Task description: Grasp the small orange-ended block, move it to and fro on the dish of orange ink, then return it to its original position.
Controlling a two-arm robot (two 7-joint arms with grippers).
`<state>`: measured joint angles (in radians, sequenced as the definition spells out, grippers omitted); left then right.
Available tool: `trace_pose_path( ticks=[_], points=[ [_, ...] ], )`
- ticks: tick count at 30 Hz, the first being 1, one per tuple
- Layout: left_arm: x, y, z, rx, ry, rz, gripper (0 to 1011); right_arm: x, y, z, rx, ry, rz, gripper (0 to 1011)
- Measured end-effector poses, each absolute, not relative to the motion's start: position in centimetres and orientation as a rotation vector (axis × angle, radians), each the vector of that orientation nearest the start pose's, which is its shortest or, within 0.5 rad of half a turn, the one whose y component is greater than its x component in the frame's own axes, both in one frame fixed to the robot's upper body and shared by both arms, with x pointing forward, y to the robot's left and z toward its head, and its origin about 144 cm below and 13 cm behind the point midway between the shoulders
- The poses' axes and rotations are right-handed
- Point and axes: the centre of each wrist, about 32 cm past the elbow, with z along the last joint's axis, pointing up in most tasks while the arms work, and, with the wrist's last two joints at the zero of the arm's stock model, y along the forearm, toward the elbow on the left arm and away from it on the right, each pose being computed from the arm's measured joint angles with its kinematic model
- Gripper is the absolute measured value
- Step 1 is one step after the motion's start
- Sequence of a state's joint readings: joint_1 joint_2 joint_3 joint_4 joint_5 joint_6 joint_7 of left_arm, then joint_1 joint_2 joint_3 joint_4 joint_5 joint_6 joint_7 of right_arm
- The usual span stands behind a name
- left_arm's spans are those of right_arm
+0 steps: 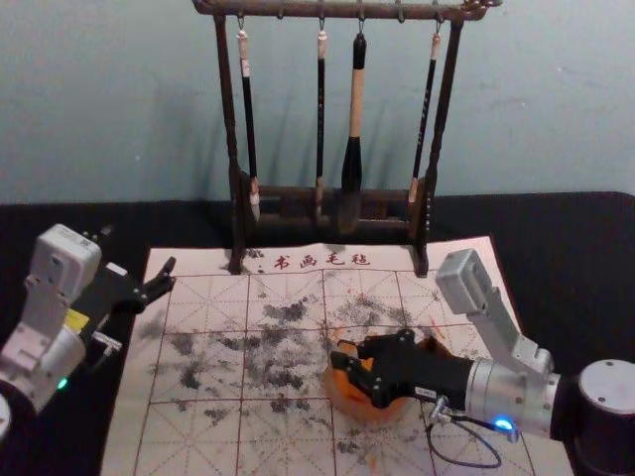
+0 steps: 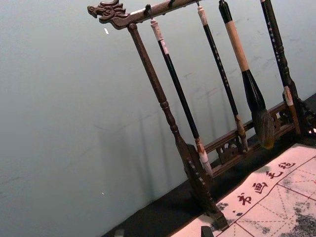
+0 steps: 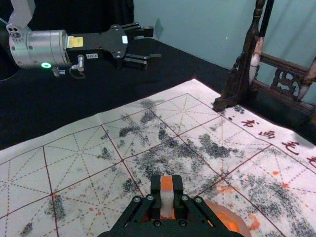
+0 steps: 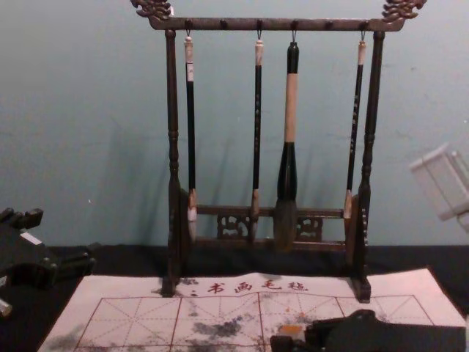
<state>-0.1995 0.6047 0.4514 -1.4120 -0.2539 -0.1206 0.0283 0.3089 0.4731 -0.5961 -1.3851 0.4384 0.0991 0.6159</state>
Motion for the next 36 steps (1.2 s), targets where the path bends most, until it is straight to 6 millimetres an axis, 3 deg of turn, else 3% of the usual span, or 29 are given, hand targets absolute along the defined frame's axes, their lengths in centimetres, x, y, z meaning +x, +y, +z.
trace_pose_path(
  ticks=[10, 23, 36],
  points=[
    [48.9, 31.0, 114.0, 0.305, -0.285, 1.248, 1001, 51.3, -22.6, 113.6, -0.261, 0.095, -0.549, 91],
    [48.9, 31.0, 114.0, 0.304, -0.285, 1.248, 1001, 52.2, -23.7, 113.6, -0.256, 0.090, -0.624, 91],
    [48.9, 31.0, 114.0, 0.304, -0.285, 1.248, 1001, 50.7, -25.1, 114.2, -0.252, 0.094, -0.635, 91]
  ],
)
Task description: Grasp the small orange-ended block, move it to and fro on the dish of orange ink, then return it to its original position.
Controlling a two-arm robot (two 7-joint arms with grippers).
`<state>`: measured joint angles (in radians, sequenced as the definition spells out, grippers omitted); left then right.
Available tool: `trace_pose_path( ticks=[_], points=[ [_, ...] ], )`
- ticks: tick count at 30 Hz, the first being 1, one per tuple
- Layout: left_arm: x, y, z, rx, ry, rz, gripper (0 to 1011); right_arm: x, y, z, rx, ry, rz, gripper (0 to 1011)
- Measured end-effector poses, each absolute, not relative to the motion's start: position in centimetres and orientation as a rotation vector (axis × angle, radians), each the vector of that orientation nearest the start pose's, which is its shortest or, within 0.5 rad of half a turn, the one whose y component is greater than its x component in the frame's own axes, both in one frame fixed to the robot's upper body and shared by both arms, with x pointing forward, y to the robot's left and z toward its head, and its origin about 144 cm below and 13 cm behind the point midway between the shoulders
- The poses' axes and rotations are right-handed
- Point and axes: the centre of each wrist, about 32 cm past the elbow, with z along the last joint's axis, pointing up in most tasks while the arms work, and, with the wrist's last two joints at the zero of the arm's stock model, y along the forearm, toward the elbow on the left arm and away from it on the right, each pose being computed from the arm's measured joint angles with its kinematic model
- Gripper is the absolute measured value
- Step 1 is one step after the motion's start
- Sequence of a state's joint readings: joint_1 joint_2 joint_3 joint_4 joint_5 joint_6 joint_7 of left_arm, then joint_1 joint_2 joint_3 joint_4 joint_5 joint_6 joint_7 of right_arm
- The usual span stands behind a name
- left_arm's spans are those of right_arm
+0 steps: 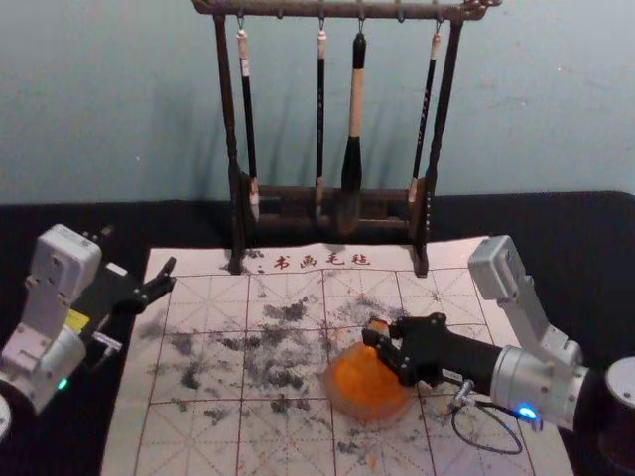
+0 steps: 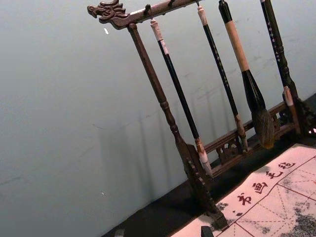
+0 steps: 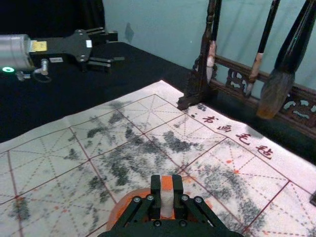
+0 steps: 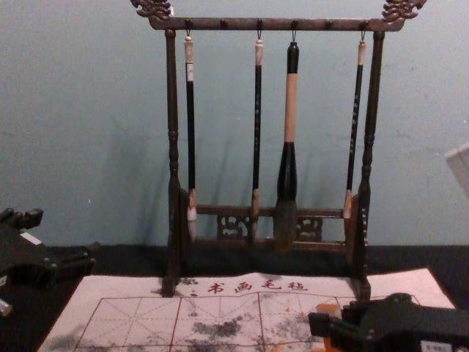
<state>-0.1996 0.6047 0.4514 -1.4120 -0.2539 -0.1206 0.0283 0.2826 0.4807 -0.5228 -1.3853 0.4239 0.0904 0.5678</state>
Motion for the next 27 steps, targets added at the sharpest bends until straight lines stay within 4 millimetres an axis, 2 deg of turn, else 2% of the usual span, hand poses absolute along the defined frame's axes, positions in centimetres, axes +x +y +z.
trace_pose_path(
  ticks=[11, 27],
  points=[
    [48.9, 31.0, 114.0, 0.304, -0.285, 1.248, 1001, 49.5, -24.9, 114.2, -0.248, 0.104, -0.586, 92],
    [48.9, 31.0, 114.0, 0.304, -0.285, 1.248, 1001, 49.7, -23.8, 113.0, -0.191, 0.065, -0.592, 91]
  ],
)
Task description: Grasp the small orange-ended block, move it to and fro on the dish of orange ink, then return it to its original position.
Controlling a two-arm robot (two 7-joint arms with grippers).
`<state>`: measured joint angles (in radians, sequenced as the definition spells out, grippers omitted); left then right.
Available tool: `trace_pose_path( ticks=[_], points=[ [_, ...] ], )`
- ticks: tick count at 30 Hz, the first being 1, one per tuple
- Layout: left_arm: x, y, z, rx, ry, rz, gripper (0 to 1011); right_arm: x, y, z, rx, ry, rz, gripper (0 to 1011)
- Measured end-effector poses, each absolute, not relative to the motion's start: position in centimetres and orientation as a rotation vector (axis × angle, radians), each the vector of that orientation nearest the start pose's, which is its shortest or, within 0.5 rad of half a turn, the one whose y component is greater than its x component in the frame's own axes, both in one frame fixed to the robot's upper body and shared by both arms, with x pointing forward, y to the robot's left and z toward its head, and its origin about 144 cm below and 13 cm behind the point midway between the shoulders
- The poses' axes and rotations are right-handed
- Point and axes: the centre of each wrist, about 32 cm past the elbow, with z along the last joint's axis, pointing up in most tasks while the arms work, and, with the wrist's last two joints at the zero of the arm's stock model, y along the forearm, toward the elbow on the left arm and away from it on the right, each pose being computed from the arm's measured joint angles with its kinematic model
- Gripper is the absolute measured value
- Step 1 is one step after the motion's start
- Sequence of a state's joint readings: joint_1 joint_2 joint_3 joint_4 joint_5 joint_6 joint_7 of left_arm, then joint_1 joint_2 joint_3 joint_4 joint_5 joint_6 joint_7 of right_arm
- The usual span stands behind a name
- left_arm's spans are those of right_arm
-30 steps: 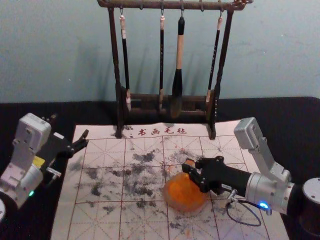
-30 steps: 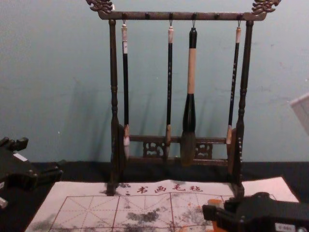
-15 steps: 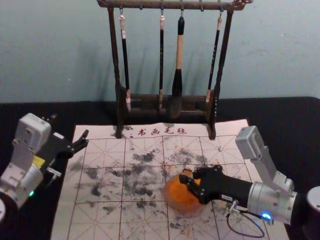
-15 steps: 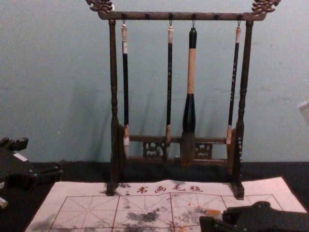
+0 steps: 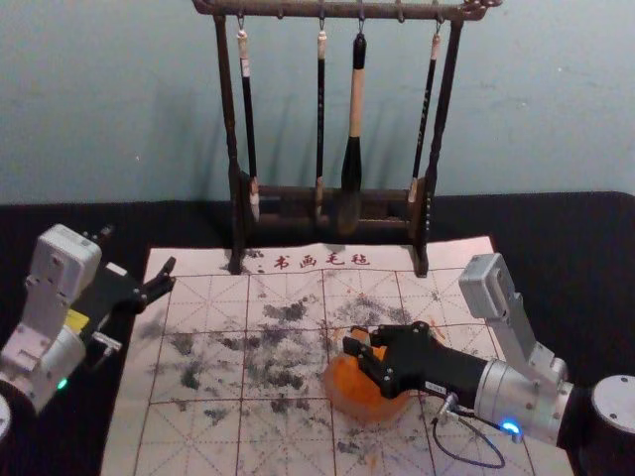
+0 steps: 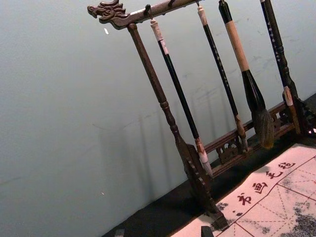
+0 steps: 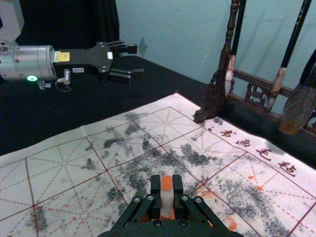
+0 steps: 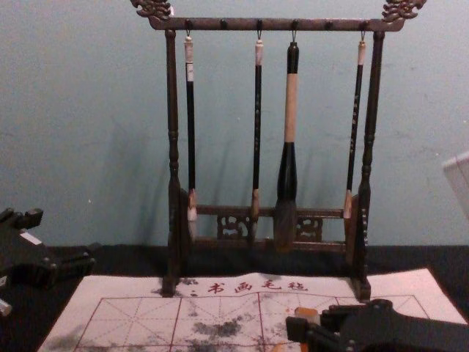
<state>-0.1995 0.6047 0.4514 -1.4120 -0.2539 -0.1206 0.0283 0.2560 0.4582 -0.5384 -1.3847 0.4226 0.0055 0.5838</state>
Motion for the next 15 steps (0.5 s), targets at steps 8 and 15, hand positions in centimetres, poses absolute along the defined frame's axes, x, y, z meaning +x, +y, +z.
trace_pose_path(
  ticks=[8, 15],
  points=[
    [48.9, 31.0, 114.0, 0.305, -0.285, 1.248, 1001, 50.4, -23.5, 112.4, -0.171, 0.054, -0.617, 91],
    [48.9, 31.0, 114.0, 0.304, -0.285, 1.248, 1001, 51.0, -23.7, 112.3, -0.171, 0.049, -0.650, 91]
  ],
)
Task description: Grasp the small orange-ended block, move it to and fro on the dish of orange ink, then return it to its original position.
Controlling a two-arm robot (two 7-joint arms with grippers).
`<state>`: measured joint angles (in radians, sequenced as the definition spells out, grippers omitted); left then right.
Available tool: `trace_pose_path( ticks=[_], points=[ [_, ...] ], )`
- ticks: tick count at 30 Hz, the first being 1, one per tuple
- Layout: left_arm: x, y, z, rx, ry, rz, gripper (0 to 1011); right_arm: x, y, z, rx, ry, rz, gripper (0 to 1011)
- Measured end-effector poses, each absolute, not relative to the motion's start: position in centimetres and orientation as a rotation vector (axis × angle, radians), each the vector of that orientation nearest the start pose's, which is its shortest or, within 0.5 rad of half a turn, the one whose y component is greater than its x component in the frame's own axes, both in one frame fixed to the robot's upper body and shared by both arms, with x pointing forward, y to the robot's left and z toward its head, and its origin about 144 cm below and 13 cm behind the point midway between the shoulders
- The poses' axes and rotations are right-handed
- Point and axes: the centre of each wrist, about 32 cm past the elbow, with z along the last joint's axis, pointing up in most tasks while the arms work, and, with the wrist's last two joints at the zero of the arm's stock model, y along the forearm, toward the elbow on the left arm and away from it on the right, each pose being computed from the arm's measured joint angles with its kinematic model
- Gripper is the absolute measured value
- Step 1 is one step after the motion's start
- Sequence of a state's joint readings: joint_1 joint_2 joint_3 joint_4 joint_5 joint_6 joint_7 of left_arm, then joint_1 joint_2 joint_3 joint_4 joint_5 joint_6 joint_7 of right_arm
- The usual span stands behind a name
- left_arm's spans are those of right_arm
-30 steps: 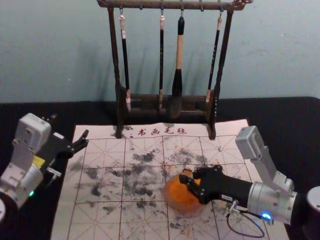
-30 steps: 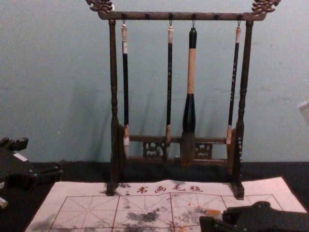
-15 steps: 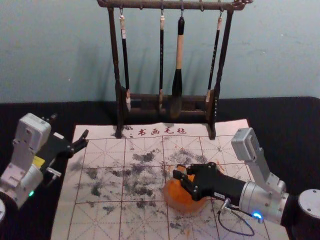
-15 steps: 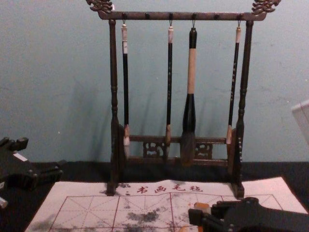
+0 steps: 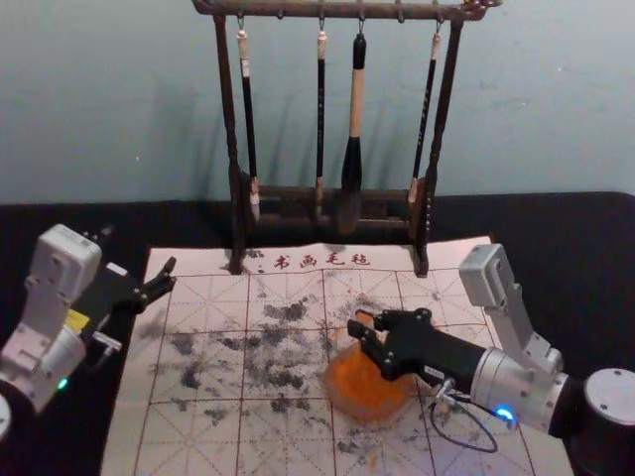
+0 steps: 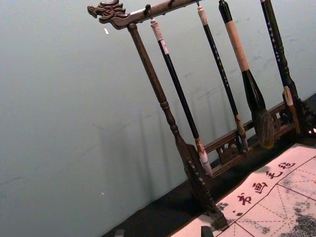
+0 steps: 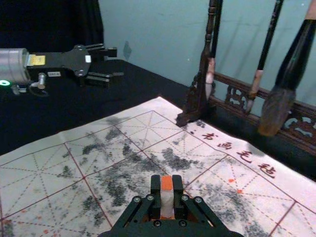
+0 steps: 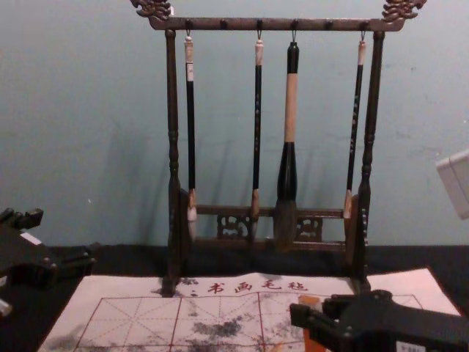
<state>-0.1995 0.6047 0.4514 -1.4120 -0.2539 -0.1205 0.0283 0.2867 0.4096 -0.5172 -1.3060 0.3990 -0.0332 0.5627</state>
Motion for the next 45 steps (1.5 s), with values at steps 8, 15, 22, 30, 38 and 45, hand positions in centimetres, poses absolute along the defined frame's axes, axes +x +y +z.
trace_pose_path(
  ticks=[8, 15, 22, 30, 38, 45],
  points=[
    [48.9, 31.0, 114.0, 0.304, -0.285, 1.248, 1001, 50.9, -24.5, 112.6, -0.175, 0.045, -0.674, 91],
    [48.9, 31.0, 114.0, 0.305, -0.285, 1.248, 1001, 50.2, -25.6, 112.9, -0.189, 0.046, -0.677, 91],
    [48.9, 31.0, 114.0, 0.304, -0.285, 1.248, 1001, 49.2, -26.2, 113.0, -0.190, 0.057, -0.665, 91],
    [48.9, 31.0, 114.0, 0.304, -0.285, 1.248, 1001, 48.4, -25.9, 113.1, -0.179, 0.074, -0.632, 91],
    [48.9, 31.0, 114.0, 0.305, -0.285, 1.248, 1001, 48.3, -25.2, 112.8, -0.180, 0.087, -0.600, 91],
    [48.9, 31.0, 114.0, 0.304, -0.285, 1.248, 1002, 48.9, -24.5, 112.5, -0.187, 0.087, -0.579, 91]
  ],
)
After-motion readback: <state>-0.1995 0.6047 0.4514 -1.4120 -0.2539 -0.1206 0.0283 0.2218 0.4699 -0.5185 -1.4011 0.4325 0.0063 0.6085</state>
